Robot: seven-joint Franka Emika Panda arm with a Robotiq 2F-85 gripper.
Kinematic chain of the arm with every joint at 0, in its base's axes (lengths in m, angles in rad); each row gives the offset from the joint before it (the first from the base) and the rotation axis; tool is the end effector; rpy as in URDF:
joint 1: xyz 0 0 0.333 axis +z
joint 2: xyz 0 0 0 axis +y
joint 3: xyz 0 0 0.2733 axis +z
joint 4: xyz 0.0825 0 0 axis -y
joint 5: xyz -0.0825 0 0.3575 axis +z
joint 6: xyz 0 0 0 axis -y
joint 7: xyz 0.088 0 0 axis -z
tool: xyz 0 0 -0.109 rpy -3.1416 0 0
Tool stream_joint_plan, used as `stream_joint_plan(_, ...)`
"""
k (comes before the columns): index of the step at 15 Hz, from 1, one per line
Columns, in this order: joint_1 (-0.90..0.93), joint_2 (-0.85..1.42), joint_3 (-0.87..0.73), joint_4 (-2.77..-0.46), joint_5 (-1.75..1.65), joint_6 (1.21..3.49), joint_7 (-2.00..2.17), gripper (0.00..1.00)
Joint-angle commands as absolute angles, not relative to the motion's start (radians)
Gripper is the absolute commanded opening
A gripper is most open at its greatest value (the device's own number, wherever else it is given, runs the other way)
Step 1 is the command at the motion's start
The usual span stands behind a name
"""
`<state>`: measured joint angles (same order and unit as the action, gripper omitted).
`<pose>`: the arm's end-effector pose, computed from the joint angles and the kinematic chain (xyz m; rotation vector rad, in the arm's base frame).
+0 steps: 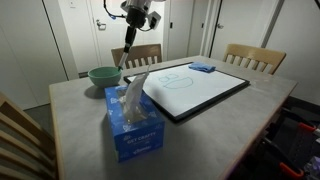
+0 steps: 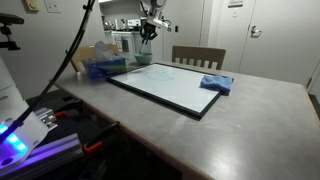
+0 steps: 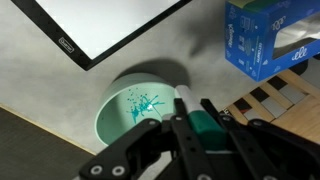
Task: Get the marker from the mint-green bowl and use it to draw on the whiteboard
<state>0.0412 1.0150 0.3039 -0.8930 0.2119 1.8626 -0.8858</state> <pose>0.7037 0.1790 0.2771 -2.3440 -1.3261 -0.1684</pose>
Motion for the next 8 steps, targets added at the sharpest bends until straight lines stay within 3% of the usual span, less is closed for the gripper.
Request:
stream_joint_plan(1, 0.049, 1.072, 0.316, -0.837, 0.209, 1.884, -0.963, 0.05)
stream_joint_plan(8, 0.079, 1.156, 0.302, -0.774, 0.195, 1.891, -0.972, 0.05)
